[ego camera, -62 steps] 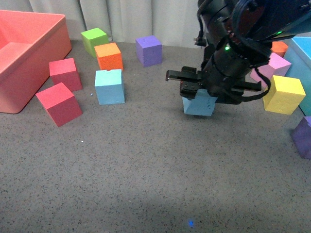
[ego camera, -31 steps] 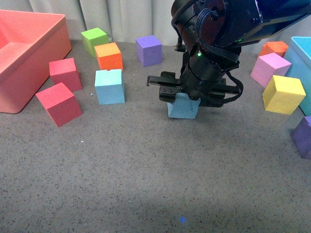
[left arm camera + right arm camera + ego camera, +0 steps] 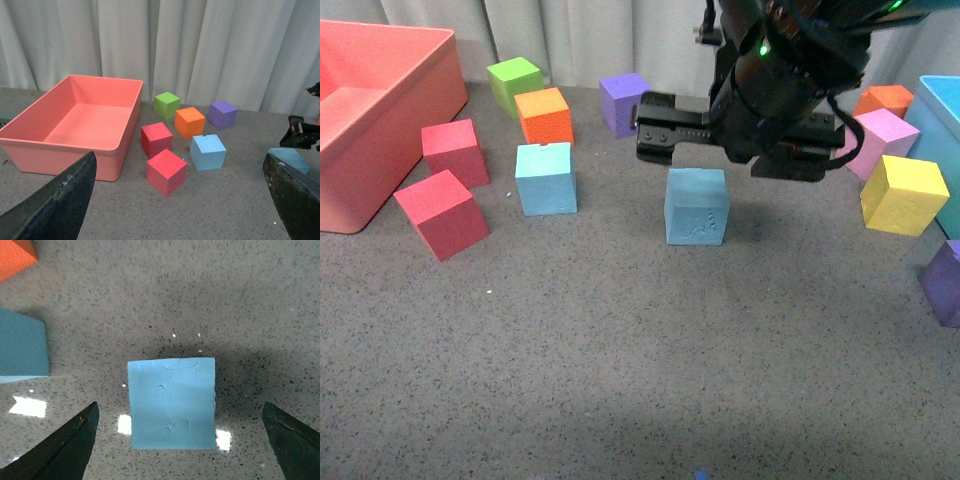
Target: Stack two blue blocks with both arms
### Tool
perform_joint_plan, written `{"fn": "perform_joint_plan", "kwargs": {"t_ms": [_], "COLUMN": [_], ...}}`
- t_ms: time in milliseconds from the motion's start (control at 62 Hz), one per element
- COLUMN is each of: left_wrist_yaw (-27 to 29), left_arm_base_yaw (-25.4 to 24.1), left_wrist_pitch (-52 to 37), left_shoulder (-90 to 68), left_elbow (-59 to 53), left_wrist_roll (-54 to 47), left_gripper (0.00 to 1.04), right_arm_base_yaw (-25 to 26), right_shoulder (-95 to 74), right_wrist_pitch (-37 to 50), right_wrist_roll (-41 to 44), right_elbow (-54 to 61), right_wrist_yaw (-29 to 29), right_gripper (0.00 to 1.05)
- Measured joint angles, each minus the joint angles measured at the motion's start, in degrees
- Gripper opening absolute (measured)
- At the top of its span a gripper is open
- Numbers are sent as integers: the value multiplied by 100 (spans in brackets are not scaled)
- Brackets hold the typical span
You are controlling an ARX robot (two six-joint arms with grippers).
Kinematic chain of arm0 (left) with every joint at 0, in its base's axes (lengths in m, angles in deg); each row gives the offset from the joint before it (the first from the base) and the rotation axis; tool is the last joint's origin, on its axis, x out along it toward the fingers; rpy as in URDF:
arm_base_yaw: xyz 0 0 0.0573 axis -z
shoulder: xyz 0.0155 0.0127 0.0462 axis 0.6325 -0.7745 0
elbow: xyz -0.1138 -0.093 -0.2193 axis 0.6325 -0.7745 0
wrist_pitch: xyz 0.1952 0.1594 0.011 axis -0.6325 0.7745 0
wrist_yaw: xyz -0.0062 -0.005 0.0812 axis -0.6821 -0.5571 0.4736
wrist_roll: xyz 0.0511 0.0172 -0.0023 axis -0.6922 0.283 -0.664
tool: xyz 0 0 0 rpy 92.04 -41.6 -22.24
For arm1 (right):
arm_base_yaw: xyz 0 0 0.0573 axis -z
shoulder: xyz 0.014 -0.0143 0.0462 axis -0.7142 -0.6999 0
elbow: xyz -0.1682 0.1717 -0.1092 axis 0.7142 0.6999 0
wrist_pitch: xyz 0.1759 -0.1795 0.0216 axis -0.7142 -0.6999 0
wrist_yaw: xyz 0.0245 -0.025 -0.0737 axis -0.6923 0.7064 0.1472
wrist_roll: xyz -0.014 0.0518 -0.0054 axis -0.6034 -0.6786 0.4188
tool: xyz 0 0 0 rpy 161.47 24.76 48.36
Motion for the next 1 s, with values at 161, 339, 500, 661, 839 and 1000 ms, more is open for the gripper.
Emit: {"fn": "perform_joint_plan", "kwargs": {"t_ms": [161, 339, 500, 661, 839, 1000], "left_wrist_yaw": [-13, 0, -7, 2, -2, 0], "left_arm_base_yaw": [0, -2, 0, 0, 0, -2], "left_wrist_pitch": [0, 0, 0, 0, 0, 0], "left_shoulder": [0, 0, 0, 2, 0, 0], "left_elbow": [0, 0, 0, 0, 0, 0], "left_wrist_roll": [0, 0, 0, 0, 0, 0], "left_gripper": [98, 98, 98, 98, 98, 98], "right_arm_base_yaw": [39, 647, 1067, 1342, 1679, 1858], "right_shoulder": [330, 1504, 2518, 3298, 4614, 5453], "right_wrist_pitch": [3576, 8085, 8352, 8277, 7503, 7132], "right_wrist_roll": [1298, 2210, 2312, 2365, 2363, 2363], "right_elbow": [1681, 4321, 5449, 6317, 6902, 7294], "right_wrist_yaw": [1453, 1156, 813, 446, 181, -22], "right_gripper": [75, 40, 12, 1, 1, 1]}}
